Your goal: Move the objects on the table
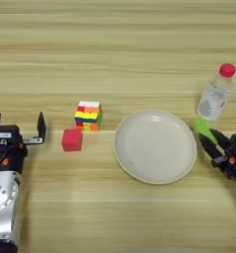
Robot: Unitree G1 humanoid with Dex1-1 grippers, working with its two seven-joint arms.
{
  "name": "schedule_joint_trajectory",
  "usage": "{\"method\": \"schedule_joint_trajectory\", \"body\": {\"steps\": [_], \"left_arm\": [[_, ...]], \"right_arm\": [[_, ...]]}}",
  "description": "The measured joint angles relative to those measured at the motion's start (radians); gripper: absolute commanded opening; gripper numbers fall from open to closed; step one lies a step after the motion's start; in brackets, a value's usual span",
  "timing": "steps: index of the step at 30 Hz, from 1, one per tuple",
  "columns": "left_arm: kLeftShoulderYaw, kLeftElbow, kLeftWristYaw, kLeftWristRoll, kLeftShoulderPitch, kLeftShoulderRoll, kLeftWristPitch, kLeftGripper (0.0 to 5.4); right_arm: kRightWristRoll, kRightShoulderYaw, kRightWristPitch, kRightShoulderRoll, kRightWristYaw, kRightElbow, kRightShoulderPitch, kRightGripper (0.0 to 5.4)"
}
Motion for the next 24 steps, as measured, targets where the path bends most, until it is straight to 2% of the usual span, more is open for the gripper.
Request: {"method": "schedule_joint_trajectory", "body": {"steps": [5,8,13,17,24], "left_arm": [[0.000,0.005,0.000,0.000,0.000,0.000,0.000,5.40],[0.000,0.005,0.000,0.000,0.000,0.000,0.000,5.40],[-0.001,0.005,0.001,0.000,0.000,0.000,0.000,5.40],[-0.002,0.005,0.004,0.000,0.000,0.000,0.000,5.40],[-0.002,0.006,0.009,0.006,0.000,0.000,0.000,5.40]], "right_arm": [[-0.026,0.069,0.000,0.031,-0.016,0.004,-0.021,1.40],[-0.044,0.085,0.000,0.035,-0.018,0.006,-0.024,1.40],[-0.073,0.116,-0.001,0.040,-0.019,0.010,-0.069,1.40],[-0.109,0.151,0.000,0.040,-0.018,0.049,-0.104,1.40],[-0.160,0.200,-0.003,0.049,-0.019,0.104,-0.127,1.40]]}}
